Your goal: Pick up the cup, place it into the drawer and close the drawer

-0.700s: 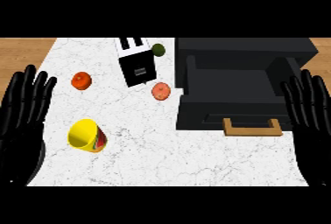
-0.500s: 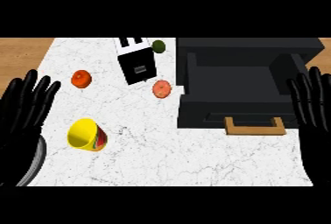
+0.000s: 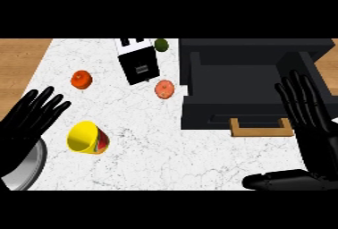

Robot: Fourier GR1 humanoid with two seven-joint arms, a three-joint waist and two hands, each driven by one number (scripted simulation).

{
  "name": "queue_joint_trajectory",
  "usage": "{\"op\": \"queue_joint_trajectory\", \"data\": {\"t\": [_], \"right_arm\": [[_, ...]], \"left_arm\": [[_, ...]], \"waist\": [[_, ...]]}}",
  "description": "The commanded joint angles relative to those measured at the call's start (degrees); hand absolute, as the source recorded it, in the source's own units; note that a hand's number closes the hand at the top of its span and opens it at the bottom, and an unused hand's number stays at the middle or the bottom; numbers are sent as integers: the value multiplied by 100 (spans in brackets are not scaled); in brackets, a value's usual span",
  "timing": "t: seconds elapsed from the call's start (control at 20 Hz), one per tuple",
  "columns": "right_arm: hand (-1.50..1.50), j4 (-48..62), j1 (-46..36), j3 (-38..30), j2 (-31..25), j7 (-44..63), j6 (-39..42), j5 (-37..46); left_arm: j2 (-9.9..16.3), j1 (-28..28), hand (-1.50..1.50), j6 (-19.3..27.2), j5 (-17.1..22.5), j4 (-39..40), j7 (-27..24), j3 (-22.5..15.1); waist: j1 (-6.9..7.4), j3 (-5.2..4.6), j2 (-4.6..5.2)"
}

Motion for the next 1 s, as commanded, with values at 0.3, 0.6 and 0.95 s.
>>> {"op": "queue_joint_trajectory", "data": {"t": [0.3,0.6,0.95], "right_arm": [[-150,913,-581,-298,-81,-205,265,-152],[-150,1089,-757,-152,120,-468,132,128],[-150,723,-1170,-362,-111,159,145,-30]], "left_arm": [[307,-1242,-150,-1243,-626,2900,-445,487],[82,-1560,-150,-1648,-2218,4209,-1652,535],[47,-1706,-150,-1300,-3792,5776,-3550,374]], "waist": [[-20,14,-8],[-41,10,1],[-59,4,2]]}}
